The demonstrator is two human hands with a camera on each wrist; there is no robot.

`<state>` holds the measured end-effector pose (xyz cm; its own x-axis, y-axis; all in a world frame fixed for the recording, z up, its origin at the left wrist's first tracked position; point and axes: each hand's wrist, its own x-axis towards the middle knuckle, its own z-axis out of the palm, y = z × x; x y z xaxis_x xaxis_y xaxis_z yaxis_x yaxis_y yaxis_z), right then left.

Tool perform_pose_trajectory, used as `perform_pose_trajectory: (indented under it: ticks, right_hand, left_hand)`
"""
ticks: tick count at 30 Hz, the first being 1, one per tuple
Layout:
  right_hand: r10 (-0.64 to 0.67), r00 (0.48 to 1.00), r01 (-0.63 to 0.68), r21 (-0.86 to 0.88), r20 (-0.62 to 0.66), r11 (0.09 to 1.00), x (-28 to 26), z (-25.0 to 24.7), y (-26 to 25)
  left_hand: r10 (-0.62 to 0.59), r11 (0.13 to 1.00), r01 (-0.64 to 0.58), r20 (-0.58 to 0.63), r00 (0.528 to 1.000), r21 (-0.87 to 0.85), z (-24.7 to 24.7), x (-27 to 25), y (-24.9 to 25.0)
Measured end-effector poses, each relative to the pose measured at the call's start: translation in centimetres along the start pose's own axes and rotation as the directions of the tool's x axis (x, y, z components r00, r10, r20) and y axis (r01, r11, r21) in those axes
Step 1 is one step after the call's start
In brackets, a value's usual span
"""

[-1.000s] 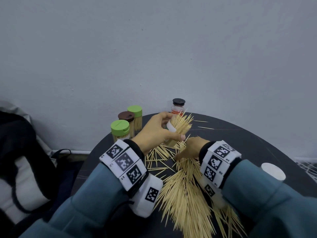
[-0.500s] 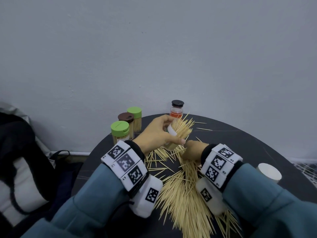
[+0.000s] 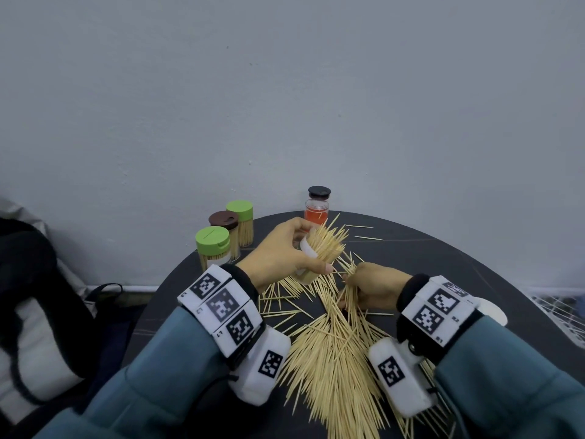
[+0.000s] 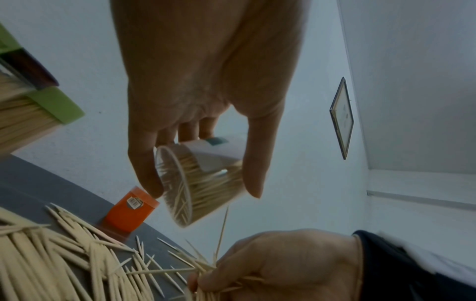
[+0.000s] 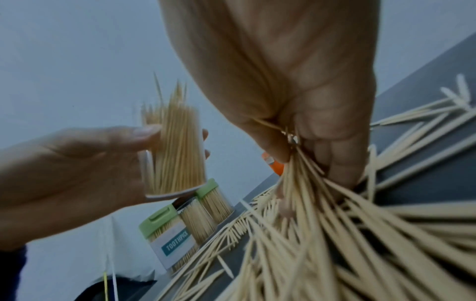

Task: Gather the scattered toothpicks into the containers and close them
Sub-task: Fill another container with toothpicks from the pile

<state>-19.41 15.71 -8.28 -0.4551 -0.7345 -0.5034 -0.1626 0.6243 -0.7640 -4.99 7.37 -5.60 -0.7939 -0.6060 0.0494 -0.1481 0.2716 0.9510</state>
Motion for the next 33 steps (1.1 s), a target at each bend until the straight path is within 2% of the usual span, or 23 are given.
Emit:
perform_pose_trajectory:
  ticks: [7, 13, 16, 20, 27, 30, 33]
  right_hand:
    - [0.037, 0.999, -0.039, 0.274, 0.014, 0.961, 0.3, -0.9, 1.0]
    - [0.09, 0.992, -0.115, 0.35, 0.086, 0.93, 0.0, -1.5, 1.0]
    - [0.105, 0.989, -0.134, 0.333, 0.102, 0.934, -0.2, -1.4, 0.8]
    - [0.083, 0.994, -0.099, 0.247, 0.076, 0.964, -0.1, -1.2, 0.6]
    - [0.053, 0.992, -0.067, 0.123, 0.115, 0.99, -0.5, -0.6, 0.4]
    - [0.022, 0.994, -0.039, 0.156, 0.108, 0.987, -0.4, -0.3, 0.4]
    - [-0.023, 0.993, -0.008, 0.261, 0.116, 0.965, -0.3, -0.2, 0.5]
  left_hand:
    - [-0.014, 1.0, 0.014, 0.004, 1.0, 0.01, 0.1, 0.0, -0.1]
    - [-0.022, 0.999, 0.022, -0.002, 1.0, 0.029, 0.2, 0.1, -0.3]
    - [-0.017, 0.999, 0.017, -0.002, 1.0, 0.031, 0.2, 0.1, -0.3]
    - [-0.018, 0.999, 0.018, 0.0, 1.0, 0.031, 0.2, 0.1, -0.3]
    - [-0.019, 0.999, 0.018, 0.006, 1.0, 0.033, 0.2, 0.1, -0.3]
    - [-0.014, 0.999, 0.014, 0.004, 1.0, 0.029, 0.2, 0.1, -0.3]
    - [-0.01, 1.0, 0.01, 0.001, 1.0, 0.029, 0.2, 0.1, -0.3]
